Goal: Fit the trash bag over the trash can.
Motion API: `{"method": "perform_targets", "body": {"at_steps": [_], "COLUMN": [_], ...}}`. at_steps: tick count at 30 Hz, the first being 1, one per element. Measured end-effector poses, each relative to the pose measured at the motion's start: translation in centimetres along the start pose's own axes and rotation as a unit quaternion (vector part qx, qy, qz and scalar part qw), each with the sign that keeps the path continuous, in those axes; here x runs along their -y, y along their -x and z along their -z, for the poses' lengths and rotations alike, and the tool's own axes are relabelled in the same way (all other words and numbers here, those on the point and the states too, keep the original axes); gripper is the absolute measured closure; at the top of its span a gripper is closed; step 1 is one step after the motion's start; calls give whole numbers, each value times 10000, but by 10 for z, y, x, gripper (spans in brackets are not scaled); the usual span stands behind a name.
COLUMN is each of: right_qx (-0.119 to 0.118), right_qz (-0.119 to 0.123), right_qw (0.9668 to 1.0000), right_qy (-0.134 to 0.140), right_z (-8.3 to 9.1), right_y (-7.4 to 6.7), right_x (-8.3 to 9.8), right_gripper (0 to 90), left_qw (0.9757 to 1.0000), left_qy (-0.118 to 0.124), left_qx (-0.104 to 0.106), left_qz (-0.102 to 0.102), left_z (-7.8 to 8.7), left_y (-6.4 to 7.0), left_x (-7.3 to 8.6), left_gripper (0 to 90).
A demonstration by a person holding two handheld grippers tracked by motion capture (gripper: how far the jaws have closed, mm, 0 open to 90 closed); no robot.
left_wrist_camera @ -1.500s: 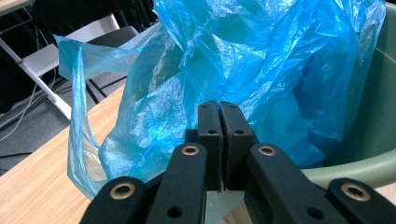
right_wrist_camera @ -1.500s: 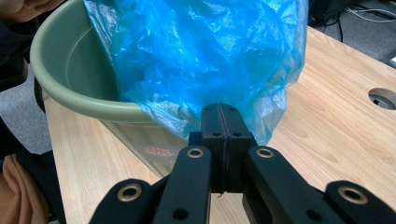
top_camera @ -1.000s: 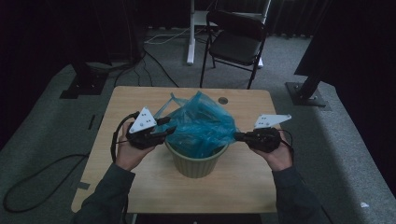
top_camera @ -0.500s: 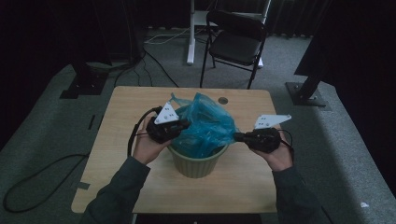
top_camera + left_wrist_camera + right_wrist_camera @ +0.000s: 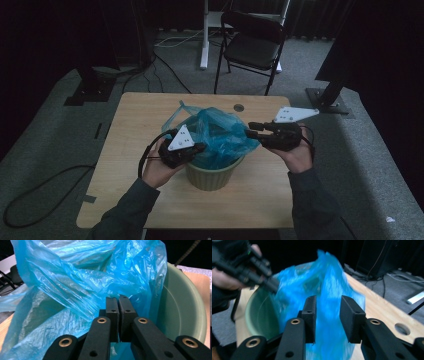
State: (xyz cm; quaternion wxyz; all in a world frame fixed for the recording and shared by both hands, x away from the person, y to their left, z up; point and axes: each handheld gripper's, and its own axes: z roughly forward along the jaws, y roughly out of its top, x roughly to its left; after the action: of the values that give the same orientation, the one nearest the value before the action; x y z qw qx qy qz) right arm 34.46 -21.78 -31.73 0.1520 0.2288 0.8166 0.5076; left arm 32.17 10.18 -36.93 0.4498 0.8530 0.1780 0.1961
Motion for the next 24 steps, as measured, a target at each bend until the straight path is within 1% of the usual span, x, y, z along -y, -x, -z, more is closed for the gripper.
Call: {"method": "perform_targets", "body": {"at_steps": [2,3,4,5,6,7,8,10,11,12,15,17,18,19,20,21,22,23,24], "right_qx": [55,151,151,235,235,258,258,273,242,242,180,146,54,-11,-62,-143,-143,-187,-187], "right_qz": [62,64,64,-20,-20,-138,-138,-215,-239,-239,-233,-253,-255,-256,-237,-221,-221,-174,-174], "right_qw": [10000,9999,9999,9997,9997,9994,9994,9988,9984,9984,9972,9960,9955,9953,9952,9959,9959,9968,9968], "right_qy": [-8,-53,-53,-92,-92,-194,-194,-343,-460,-460,-692,-844,-914,-938,-948,-866,-866,-764,-764], "right_z": [-8,-15,-15,-24,-24,-34,-34,-45,-55,-55,-69,-76,-79,-80,-80,-77,-77,-69,-69], "right_y": [-1,0,0,6,6,13,13,20,24,24,28,30,31,31,30,28,28,24,24], "right_x": [-10,-16,-16,-20,-20,-23,-23,-24,-25,-25,-24,-22,-21,-20,-19,-17,-17,-16,-16], "right_gripper": [624,611,611,605,605,599,599,584,576,576,563,609,685,738,809,890,890,899,899], "left_qw": [10000,10000,10000,10000,10000,10000,10000,10000,10000,10000,9999,10000,10000,9999,10000,9999,9999,9999,9999], "left_qy": [-4,-2,-2,-16,-16,-6,-6,22,27,27,18,42,46,54,61,69,78,116,116], "left_qx": [2,1,1,10,10,15,15,21,33,33,38,45,42,49,42,47,43,42,42], "left_qz": [-33,-65,-65,-90,-90,-98,-98,-95,-87,-87,-92,-73,-70,-69,-59,-65,-59,-32,-32], "left_z": [0,0,0,0,0,1,1,1,1,1,1,1,1,2,3,4,5,8,8], "left_y": [1,3,3,3,3,4,4,5,5,5,5,5,5,6,6,7,7,8,8], "left_x": [0,1,1,1,1,1,1,1,1,1,2,3,3,4,4,5,5,7,7], "left_gripper": [877,877,877,877,877,877,877,877,877,878,877,878,877,877,877,877,877,877,877]}}
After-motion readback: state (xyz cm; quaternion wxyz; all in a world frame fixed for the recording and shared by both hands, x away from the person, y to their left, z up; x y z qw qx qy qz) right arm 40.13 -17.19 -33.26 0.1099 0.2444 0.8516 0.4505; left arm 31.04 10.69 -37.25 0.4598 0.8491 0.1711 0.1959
